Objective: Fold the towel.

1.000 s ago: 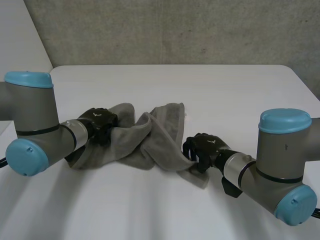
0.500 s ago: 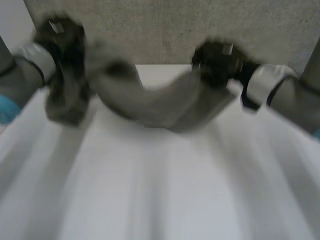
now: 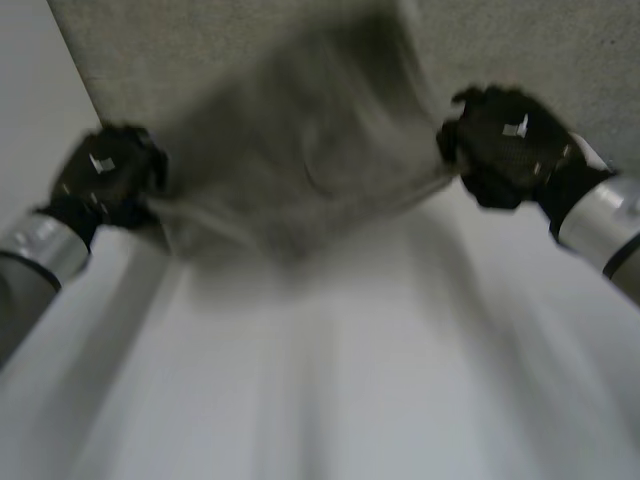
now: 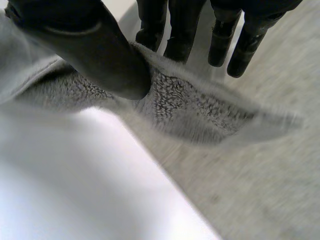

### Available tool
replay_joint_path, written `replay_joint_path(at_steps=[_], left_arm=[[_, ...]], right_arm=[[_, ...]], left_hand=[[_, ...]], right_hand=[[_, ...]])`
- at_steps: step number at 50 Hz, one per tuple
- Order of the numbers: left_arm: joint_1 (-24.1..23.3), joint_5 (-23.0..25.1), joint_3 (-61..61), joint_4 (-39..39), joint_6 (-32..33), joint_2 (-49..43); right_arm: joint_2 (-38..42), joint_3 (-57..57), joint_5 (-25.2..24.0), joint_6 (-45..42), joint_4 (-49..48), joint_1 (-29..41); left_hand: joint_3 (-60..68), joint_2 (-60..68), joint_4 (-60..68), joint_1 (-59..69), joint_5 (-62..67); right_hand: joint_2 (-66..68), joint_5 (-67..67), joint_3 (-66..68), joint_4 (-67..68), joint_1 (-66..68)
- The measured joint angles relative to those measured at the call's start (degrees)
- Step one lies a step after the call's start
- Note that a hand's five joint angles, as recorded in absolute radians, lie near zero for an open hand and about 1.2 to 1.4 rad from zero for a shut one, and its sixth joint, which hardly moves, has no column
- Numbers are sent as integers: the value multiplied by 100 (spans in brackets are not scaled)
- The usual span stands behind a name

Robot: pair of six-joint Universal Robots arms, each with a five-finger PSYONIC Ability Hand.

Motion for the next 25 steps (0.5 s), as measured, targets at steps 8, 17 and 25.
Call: replay_joint_path(at_steps=[8, 17, 25], left_arm=[[-58, 43, -381, -363, 22, -721], [-19, 9, -188, -732, 29, -1040], [-55, 16, -229, -859, 28, -960]], right_arm=[[300, 867, 25, -292, -16, 37], [747, 962, 45, -279, -23, -14], [769, 951, 56, -247, -23, -40]], left_hand=[[0, -503, 0, -544, -622], [0, -2282, 0, -2249, -2452], [0, -2307, 0, -2271, -2482]], right_hand=[[0, 0, 0, 0, 0], [0, 0, 0, 0, 0], [0, 1, 0, 0, 0]])
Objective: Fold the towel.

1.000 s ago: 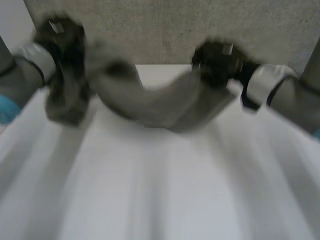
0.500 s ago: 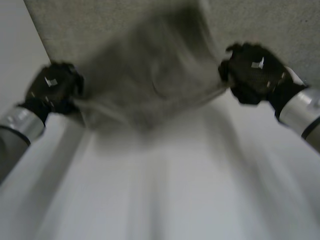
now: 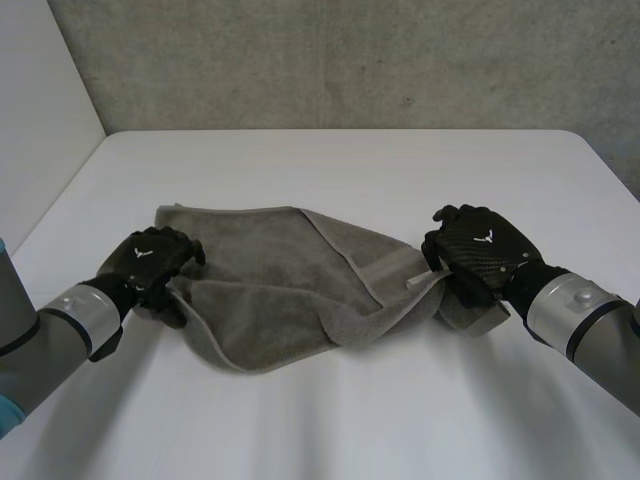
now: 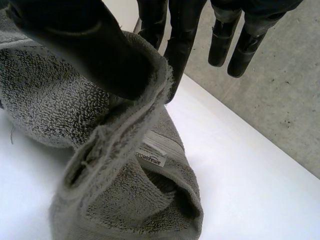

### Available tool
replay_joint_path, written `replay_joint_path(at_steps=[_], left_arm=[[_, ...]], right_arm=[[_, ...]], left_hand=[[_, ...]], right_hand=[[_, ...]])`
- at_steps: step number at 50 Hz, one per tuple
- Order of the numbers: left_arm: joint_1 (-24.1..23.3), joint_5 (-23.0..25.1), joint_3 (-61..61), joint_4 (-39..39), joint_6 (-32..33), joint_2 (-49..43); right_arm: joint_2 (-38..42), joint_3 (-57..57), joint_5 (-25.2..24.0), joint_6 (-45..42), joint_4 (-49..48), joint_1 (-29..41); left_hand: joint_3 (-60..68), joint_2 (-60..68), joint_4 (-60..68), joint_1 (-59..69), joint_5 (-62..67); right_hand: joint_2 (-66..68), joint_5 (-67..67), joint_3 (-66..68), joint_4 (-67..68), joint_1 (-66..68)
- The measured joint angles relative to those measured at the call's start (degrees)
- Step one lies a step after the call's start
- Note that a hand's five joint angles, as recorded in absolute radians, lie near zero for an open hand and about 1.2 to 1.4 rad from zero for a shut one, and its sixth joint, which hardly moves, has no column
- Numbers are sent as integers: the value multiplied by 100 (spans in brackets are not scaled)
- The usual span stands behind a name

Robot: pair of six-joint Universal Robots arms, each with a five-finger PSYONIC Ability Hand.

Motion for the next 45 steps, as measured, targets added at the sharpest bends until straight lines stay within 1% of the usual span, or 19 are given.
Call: replay_joint_path(at_steps=[3, 5, 6, 7, 9, 10, 12, 13, 14, 15, 18, 23, 25, 32, 35, 38, 41, 45], left_arm=[[-12, 4, -53, -65, 0, 65], [-16, 8, -108, -121, 0, 133], [-17, 10, -142, -150, 0, 182], [-17, 11, -157, -159, 0, 204], [-14, 17, -236, -196, 0, 339], [-13, 19, -255, -202, 0, 379], [-7, 25, -317, -223, 0, 541], [-5, 27, -332, -228, 0, 589], [1, 30, -356, -246, 0, 670], [6, 34, -376, -274, 0, 755], [21, 39, -395, -381, 0, 898], [111, 52, -352, -805, 0, 1145], [196, 61, -279, -1085, -3, 1283], [402, 75, 208, -1746, -19, 1650], [442, 74, 502, -1856, -25, 1714], [458, 62, 832, -1869, -30, 1641], [443, 33, 1203, -1784, -34, 1328], [342, -63, 1876, -1595, -46, 586]], right_arm=[[-7, 10, 27, 7, 10, -4], [-13, 21, 59, 9, 28, -6], [-21, 26, 75, 9, 43, -7], [-28, 29, 82, 10, 52, -8], [-75, 38, 105, 12, 102, -11], [-102, 39, 109, 12, 128, -14], [-227, 39, 120, 11, 251, -31], [-264, 38, 121, 11, 288, -38], [-349, 33, 121, 7, 393, -62], [-424, 25, 119, 1, 519, -93], [-568, -5, 104, -21, 855, -173], [-798, -130, 33, -137, 1749, -375], [-886, -250, 6, -301, 2193, -508], [-1104, -843, -29, -981, 3091, -802], [-1124, -1179, -31, -1179, 3236, -845], [-979, -1516, -47, -1284, 3250, -841], [-660, -1840, -89, -1321, 3143, -795], [-26, -2380, -144, -1329, 2791, -666]], left_hand=[[0, 180, 0, 194, 379], [0, 751, 0, 775, 966], [0, 1239, 0, 1247, 1465], [0, 1535, 0, 1532, 1677], [0, 2670, 0, 2609, 2814], [0, 2893, 0, 2830, 2982], [0, 3927, 0, 3884, 4077], [0, 4153, 0, 4117, 4254], [0, 4624, 0, 4626, 4801], [0, 4922, 0, 4806, 5054], [0, 4983, 0, 4814, 5124], [0, 4983, 0, 4815, 5141], [0, 4984, 0, 4816, 5141], [0, 4985, 0, 4818, 5141], [0, 4986, 0, 4819, 5142], [0, 5006, 0, 4819, 5176], [0, 5019, 0, 4819, 5192], [0, 5022, 0, 4820, 5195]], right_hand=[[0, 0, 0, 0, 0], [0, 0, 0, 0, -1], [0, 0, 0, 0, 0], [0, 0, 0, 0, 0], [0, 0, 0, 0, 0], [0, 0, 0, 0, 0], [0, 0, 0, 0, 0], [0, 0, 0, 0, 0], [0, 0, 0, 0, 0], [0, 0, 0, 0, 0], [0, 0, 0, 0, 0], [0, 0, 0, 0, 0], [0, 0, 0, 0, 0], [0, 0, 0, 0, 0], [0, 0, 0, 0, 0], [0, 0, 0, 0, 0], [0, 0, 0, 0, 0], [0, 0, 0, 0, 0]])
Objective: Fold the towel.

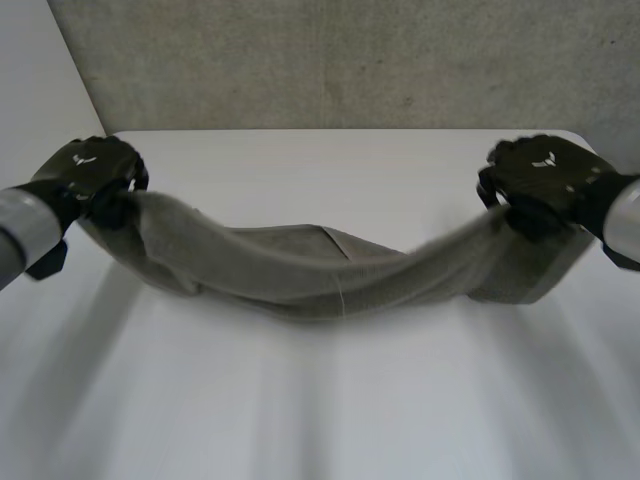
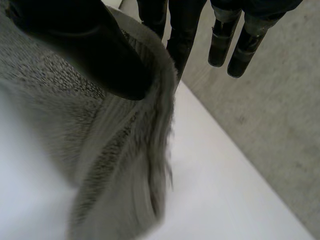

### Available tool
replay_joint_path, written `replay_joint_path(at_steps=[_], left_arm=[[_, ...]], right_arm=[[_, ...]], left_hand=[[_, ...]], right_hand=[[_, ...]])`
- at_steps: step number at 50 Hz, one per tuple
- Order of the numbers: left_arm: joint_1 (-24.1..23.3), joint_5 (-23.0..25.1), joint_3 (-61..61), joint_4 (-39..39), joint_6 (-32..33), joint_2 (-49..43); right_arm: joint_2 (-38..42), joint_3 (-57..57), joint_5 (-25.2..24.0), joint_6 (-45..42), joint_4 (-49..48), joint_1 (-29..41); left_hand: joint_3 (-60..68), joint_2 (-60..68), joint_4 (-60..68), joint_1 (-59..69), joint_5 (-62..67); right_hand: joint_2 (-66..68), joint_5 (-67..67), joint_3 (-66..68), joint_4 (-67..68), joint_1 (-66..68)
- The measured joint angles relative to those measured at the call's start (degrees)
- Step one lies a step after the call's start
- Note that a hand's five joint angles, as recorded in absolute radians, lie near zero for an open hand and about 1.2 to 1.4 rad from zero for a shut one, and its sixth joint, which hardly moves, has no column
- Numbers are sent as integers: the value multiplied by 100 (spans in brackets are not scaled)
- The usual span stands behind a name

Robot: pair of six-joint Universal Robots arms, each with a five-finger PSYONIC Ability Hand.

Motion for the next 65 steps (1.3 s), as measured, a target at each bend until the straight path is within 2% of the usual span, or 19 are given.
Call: replay_joint_path(at_steps=[6, 9, 14, 17, 21, 25, 30, 35, 44, 48, 53, 57, 61, 65], left_arm=[[-495, -541, 1728, 393, 0, -1525], [-725, -847, 2577, 774, -18, -1946], [-888, -1136, 3253, 1681, -107, -1906], [-891, -1245, 3284, 2406, -264, -1542], [-821, -1247, 2937, 2917, -509, -1161], [-697, -1175, 2318, 3098, -670, -973], [-469, -1007, 1481, 3110, -697, -945], [-268, -637, 498, 3065, -655, -963], [-208, -157, -986, 3004, -382, -820], [-155, -124, -1523, 2892, -194, -407], [90, -45, -2088, 2475, -82, 622], [440, 147, -2335, 2037, -107, 1461], [771, 372, -2375, 1752, -178, 1858], [987, 568, -2307, 1623, -236, 1867]], right_arm=[[1286, -1308, 112, 54, -1080, 334], [1731, -2178, 316, 131, -1605, 490], [1744, -3116, 684, 675, -2346, 624], [1493, -3285, 835, 1411, -2864, 622], [1275, -2960, 791, 2062, -3114, 559], [1136, -2373, 658, 2324, -2952, 441], [1005, -1675, 487, 2331, -2709, 308], [943, -834, 182, 2275, -2642, 132], [1090, 430, -160, 1902, -2558, -187], [642, 911, -209, 1603, -2403, -346], [-608, 1413, -439, 1427, -1912, -660], [-1681, 1590, -803, 1431, -1381, -1143], [-2090, 1589, -1132, 1436, -1080, -1551], [-1904, 1512, -1401, 1393, -949, -1815]], left_hand=[[0, 9, 0, 3, 4], [0, 14, 0, 3, 4], [0, 25, 0, 4, 4], [0, 31, 0, 4, 5], [0, 38, 0, 4, 9], [0, 42, 0, 4, 33], [0, 48, 0, 4, 33], [0, 49, 0, 4, 33], [0, 52, 0, 4, 33], [0, 52, 0, 4, 33], [0, 52, 0, 4, 33], [0, 52, 0, 5, 33], [0, 61, 0, 4, 33], [0, 68, 0, 4, 33]], right_hand=[[0, 0, 0, 0, 1], [0, 0, 0, 0, 1], [0, 0, 0, 0, 2], [0, 0, 0, 0, 2], [0, 16, 0, 0, 2], [0, 17, 0, 0, 2], [0, 17, 0, 0, 2], [0, 18, 0, 0, 2], [0, 18, 0, 0, 2], [0, 18, 0, 0, 2], [0, 18, 0, 0, 2], [0, 18, 0, 0, 2], [0, 18, 0, 0, 2], [0, 18, 0, 0, 2]])
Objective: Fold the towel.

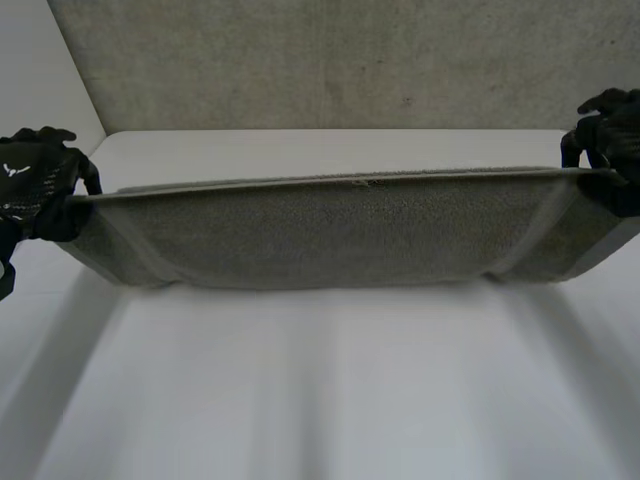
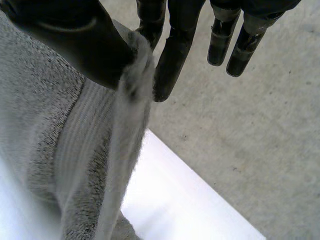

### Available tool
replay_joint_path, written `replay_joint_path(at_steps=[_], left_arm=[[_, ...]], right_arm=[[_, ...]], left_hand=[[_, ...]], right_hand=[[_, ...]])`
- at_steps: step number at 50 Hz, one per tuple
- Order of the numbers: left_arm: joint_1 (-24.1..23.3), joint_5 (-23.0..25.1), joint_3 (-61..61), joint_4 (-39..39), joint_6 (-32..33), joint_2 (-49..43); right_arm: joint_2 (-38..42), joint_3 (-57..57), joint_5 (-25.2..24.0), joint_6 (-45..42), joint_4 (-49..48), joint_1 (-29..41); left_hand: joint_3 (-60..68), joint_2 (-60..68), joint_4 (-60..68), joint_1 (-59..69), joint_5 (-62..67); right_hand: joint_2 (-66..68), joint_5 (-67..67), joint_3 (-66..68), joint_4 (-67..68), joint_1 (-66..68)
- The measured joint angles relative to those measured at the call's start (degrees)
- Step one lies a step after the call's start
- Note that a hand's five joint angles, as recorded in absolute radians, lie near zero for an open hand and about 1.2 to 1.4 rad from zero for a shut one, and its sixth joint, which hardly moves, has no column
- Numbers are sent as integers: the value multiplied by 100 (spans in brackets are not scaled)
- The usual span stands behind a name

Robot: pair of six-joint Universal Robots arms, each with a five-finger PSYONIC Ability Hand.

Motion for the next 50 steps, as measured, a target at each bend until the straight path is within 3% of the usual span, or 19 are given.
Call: replay_joint_path(at_steps=[8, 14, 25, 36, 42, 45, 47, 50], left_arm=[[-318, 12, 428, -6, 51, -1081], [-649, -130, 1052, 8, 63, -2031], [-908, -487, 2534, 2, 70, -3571], [-1124, -850, 3489, 72, 365, -4695], [-1171, -1015, 3729, 248, 664, -5046], [-1178, -1130, 3787, 421, 811, -5143], [-1184, -1175, 3790, 484, 852, -5165], [-1202, -1262, 3768, 578, 902, -5162]], right_arm=[[1347, -264, -42, -670, 36, 230], [2343, -803, 262, -1240, 25, 644], [3818, -2004, 615, -1465, -86, 997], [4831, -2725, 1413, -1427, -1354, 1409], [5161, -2988, 1574, -1396, -1912, 1547], [5308, -3097, 1616, -1393, -1999, 1603], [5357, -3129, 1651, -1394, -2010, 1628], [5415, -3156, 1778, -1395, -2007, 1668]], left_hand=[[0, 14, 0, 2, 91], [0, 22, 0, 30, 106], [0, 22, 0, 31, 106], [0, 22, 0, 31, 106], [0, 22, 0, 31, 106], [0, -31, 0, -21, 92], [0, -1006, 0, -948, -816], [0, -4082, 0, -3950, -3882]], right_hand=[[0, 34, 0, 0, 0], [0, 37, 0, 0, 0], [0, 38, 0, 0, 0], [0, 38, 0, 0, 0], [-7, 37, 0, 0, -8], [-1675, -1642, 0, 0, -1622], [-2395, -2342, 0, 0, -2383], [-3976, -4124, 0, 0, -4018]])
